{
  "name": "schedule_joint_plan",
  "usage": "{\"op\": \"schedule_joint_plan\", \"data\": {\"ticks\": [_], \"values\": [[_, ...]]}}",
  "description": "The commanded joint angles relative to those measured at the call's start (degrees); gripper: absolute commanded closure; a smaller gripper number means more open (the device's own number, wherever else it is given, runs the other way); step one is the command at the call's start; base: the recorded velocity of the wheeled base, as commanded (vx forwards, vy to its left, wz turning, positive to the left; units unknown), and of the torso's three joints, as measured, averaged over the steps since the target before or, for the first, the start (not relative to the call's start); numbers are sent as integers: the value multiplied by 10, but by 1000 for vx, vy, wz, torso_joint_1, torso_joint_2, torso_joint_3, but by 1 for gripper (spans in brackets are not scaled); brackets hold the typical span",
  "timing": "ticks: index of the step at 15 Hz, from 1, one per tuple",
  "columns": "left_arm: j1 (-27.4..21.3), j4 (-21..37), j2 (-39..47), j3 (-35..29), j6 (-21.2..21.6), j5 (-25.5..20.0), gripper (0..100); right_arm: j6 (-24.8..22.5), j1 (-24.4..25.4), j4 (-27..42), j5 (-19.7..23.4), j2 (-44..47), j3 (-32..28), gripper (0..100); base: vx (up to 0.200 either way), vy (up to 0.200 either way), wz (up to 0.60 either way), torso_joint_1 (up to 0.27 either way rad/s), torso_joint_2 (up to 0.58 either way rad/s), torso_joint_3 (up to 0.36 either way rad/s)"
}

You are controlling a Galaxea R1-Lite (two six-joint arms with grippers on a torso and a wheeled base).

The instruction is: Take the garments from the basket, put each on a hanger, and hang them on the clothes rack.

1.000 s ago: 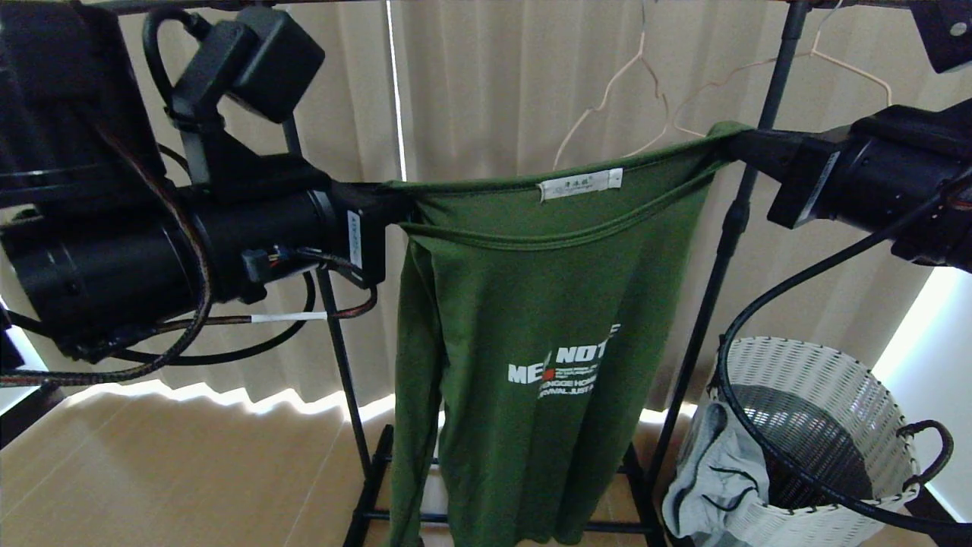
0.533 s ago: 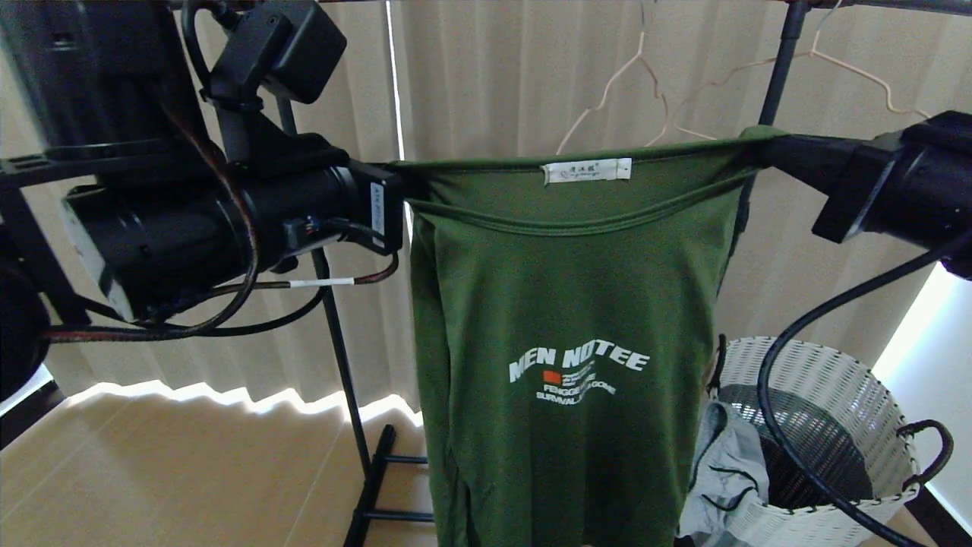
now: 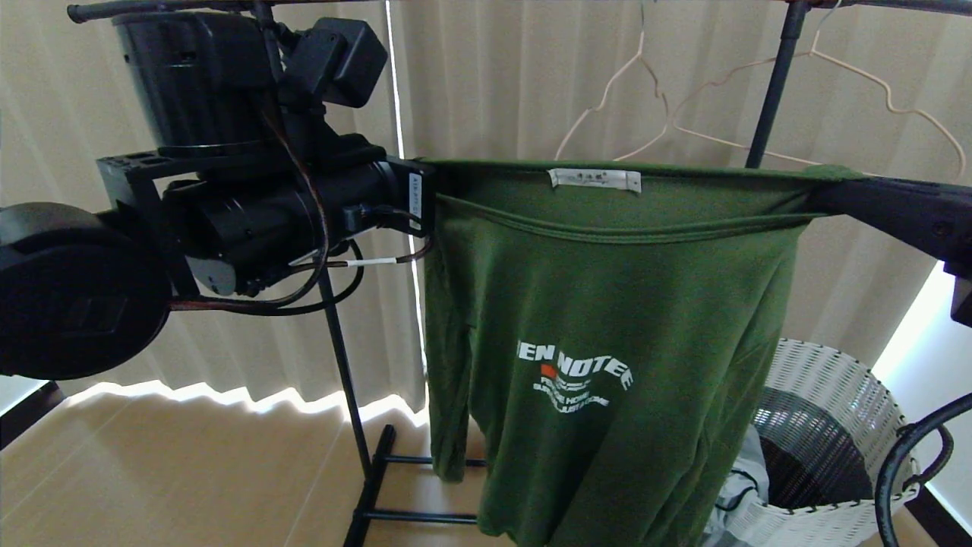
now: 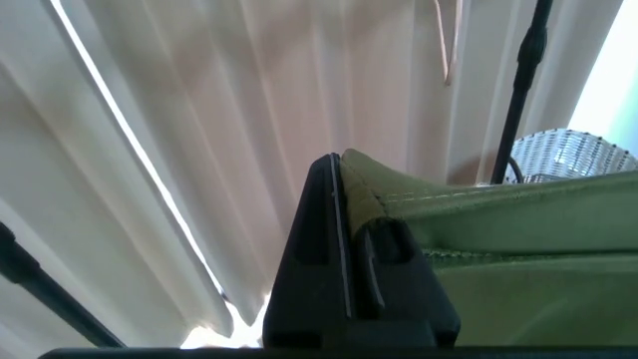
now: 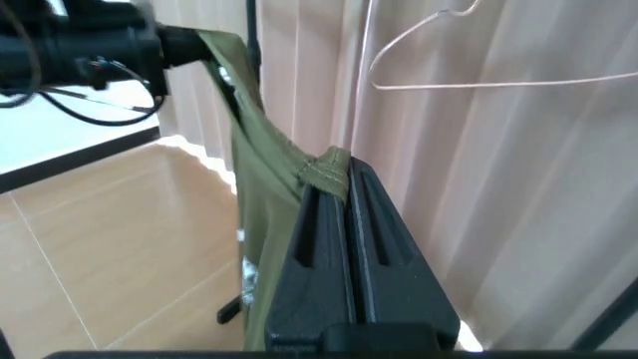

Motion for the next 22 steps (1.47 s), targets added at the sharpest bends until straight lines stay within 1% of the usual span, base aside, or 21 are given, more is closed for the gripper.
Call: {"op": "schedule_joint_plan", "data": {"ticks": [1, 4, 7, 8, 10, 11, 13, 14, 15, 16, 19, 20, 22], "values": [[0, 2, -1, 3, 0, 0, 100, -1, 1, 0, -3, -6, 15, 100, 0, 0, 0, 0, 0, 0], [0, 6, -26, 23, -1, -2, 100, -1, -5, -11, -7, 23, 8, 100, 0, 0, 0, 0, 0, 0], [-1, 19, -66, 52, 0, -8, 100, 0, -14, -16, -8, 56, -14, 100, 0, 0, 0, 0, 0, 0], [-1, 25, -77, 55, -1, -8, 100, -1, -29, -34, -8, 74, -16, 100, 0, 0, 0, 0, 0, 0], [-3, 34, -98, 71, -1, -14, 100, -2, -50, -100, -9, 117, -17, 100, 0, 0, 0, 0, 0, 0], [-4, 34, -114, 96, -1, -32, 100, -2, -56, -130, -13, 136, -18, 100, 0, 0, 0, 0, 0, 0], [-5, 34, -149, 129, -1, -72, 100, -1, -61, -164, -19, 159, -21, 100, 0, 0, 0, 0, 0, 0], [-5, 34, -182, 150, -1, -120, 100, 1, -61, -205, -18, 179, -22, 100, 0, 0, 0, 0, 0, 0], [-11, 33, -194, 155, 0, -143, 100, 1, -61, -232, -17, 194, -26, 100, 0, 0, 0, 0, 0, 0], [-22, 32, -201, 155, 0, -156, 100, 1, -61, -258, -17, 210, -32, 100, 0, 0, 0, 0, 0, 0], [-48, 31, -216, 156, 2, -159, 100, 2, -61, -318, -15, 246, -50, 100, 0, 0, 0, 0, 0, 0], [-53, 31, -221, 161, 3, -159, 100, 5, -61, -330, -14, 251, -54, 100, 0, 0, 0, 0, 0, 0], [-52, 31, -223, 165, 3, -159, 100, 6, -61, -330, -13, 249, -55, 100, 0, 0, 0, 0, 0, 0]]}}
